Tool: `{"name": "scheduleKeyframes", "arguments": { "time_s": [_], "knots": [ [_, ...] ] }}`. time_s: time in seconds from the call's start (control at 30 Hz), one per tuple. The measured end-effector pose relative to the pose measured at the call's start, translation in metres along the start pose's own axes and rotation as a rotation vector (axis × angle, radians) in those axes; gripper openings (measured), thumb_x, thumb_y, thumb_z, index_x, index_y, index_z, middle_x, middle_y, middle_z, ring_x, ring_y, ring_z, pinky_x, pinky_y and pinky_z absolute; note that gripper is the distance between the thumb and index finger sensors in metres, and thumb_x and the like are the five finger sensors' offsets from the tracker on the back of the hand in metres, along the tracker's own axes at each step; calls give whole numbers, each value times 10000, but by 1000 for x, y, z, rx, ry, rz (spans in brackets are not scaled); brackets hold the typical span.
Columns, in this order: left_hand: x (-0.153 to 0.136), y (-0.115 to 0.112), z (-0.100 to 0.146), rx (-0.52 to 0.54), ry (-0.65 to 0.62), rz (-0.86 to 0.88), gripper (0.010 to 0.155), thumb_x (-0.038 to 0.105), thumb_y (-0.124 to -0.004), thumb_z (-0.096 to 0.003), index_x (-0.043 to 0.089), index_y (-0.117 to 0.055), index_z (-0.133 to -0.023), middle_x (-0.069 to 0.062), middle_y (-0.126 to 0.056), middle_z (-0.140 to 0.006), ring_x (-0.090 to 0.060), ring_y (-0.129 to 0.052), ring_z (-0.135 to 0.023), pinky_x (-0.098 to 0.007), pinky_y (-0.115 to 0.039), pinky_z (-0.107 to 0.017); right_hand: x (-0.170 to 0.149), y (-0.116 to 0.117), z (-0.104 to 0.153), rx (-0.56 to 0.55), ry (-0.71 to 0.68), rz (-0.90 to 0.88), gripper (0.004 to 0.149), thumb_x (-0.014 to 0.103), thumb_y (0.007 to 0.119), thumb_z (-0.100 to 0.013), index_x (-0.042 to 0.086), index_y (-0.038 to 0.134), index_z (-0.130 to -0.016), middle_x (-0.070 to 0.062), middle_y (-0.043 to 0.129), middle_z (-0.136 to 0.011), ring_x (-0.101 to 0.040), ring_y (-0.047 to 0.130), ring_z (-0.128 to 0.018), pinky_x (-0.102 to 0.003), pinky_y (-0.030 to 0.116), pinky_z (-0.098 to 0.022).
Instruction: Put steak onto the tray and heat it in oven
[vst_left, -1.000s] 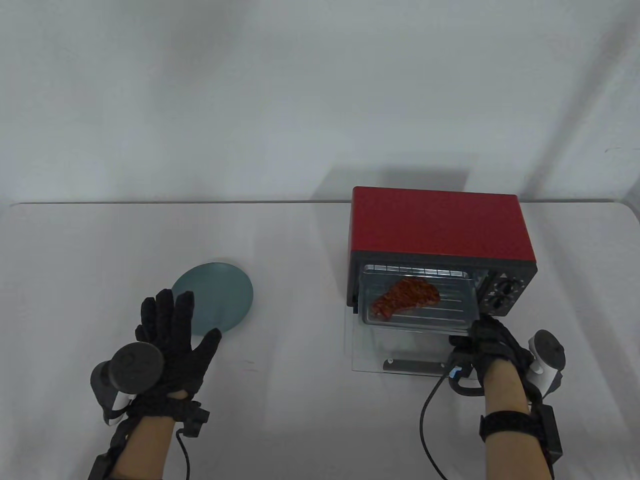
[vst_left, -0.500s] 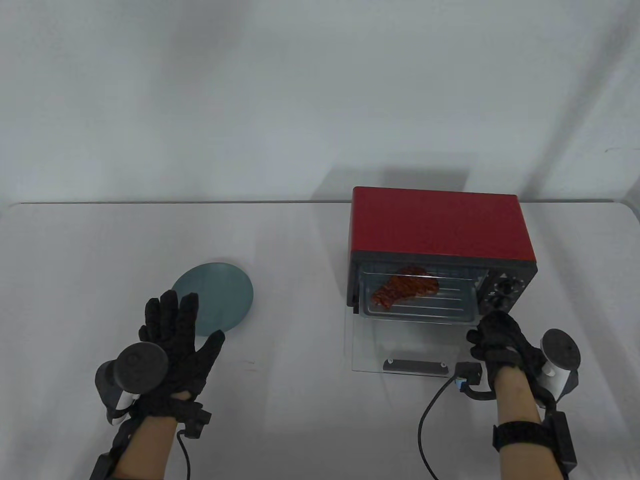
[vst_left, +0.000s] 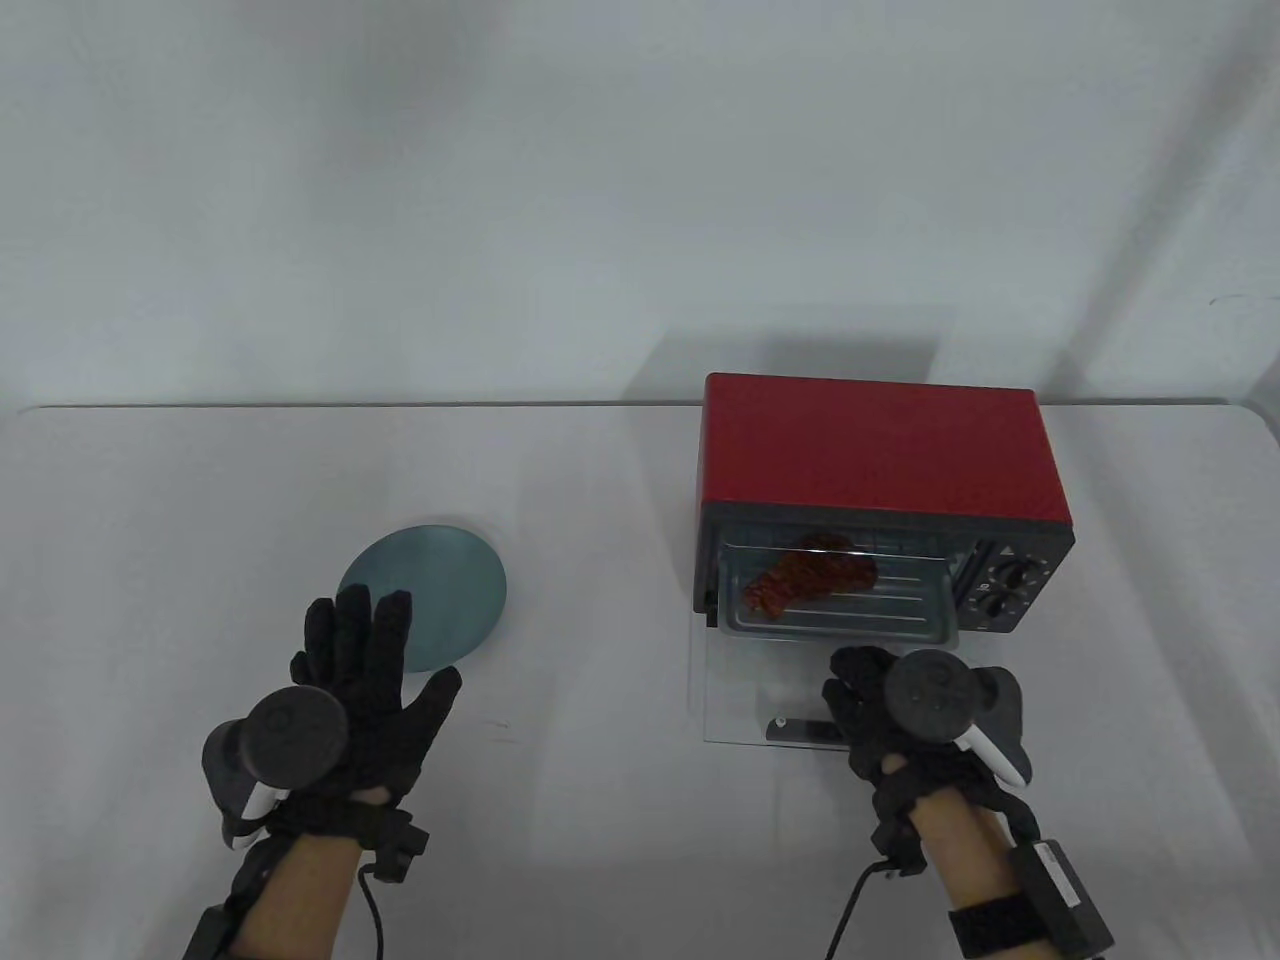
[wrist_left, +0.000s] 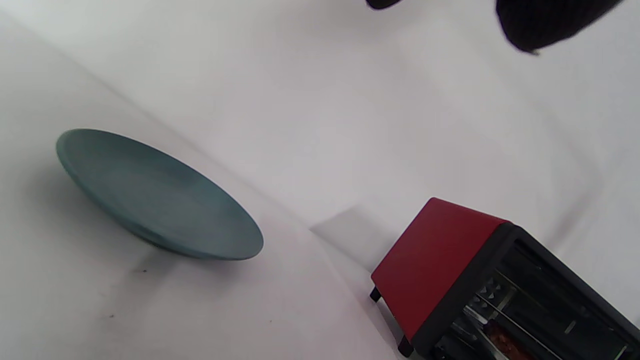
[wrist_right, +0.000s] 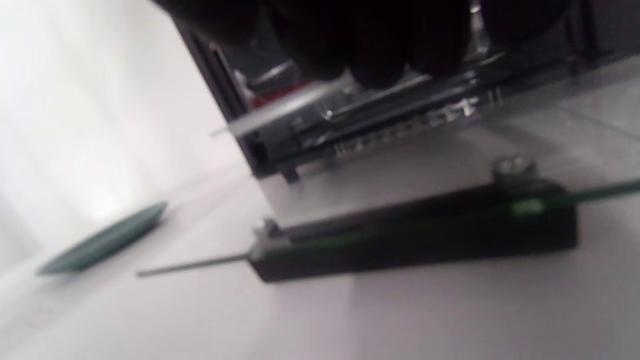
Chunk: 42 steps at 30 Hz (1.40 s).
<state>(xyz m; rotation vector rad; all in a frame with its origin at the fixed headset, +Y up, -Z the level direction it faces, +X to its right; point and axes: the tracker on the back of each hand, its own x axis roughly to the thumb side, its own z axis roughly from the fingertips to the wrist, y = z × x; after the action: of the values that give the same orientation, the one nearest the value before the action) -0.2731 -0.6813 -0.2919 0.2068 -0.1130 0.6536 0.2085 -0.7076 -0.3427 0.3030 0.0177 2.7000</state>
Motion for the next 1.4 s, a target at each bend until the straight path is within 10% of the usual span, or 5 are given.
{"name": "scheduleKeyframes", "arguments": {
  "time_s": [1.0, 1.4],
  "knots": [
    [1, -6, -2, -33, -6, -8, 815, 753, -618, -503, 344, -320, -1142, -69, -187, -1220, -386, -86, -1129, -719, -246, -712, -14, 12, -81, -7, 145, -70, 781, 383, 645, -559, 133, 229, -1171, -144, 157, -1216, -416, 126, -1167, -698, 443, -674],
    [7, -4, -1, -16, -63, -26, 841, 787, -608, -489, 348, -314, -1144, -67, -186, -1225, -386, -85, -1133, -723, -245, -712, -36, -54, 2, -172, 247, -320, 650, 412, 664, -554, 28, 561, -1067, -327, 588, -1063, -588, 621, -916, -684, 633, -524]
  ]
}}
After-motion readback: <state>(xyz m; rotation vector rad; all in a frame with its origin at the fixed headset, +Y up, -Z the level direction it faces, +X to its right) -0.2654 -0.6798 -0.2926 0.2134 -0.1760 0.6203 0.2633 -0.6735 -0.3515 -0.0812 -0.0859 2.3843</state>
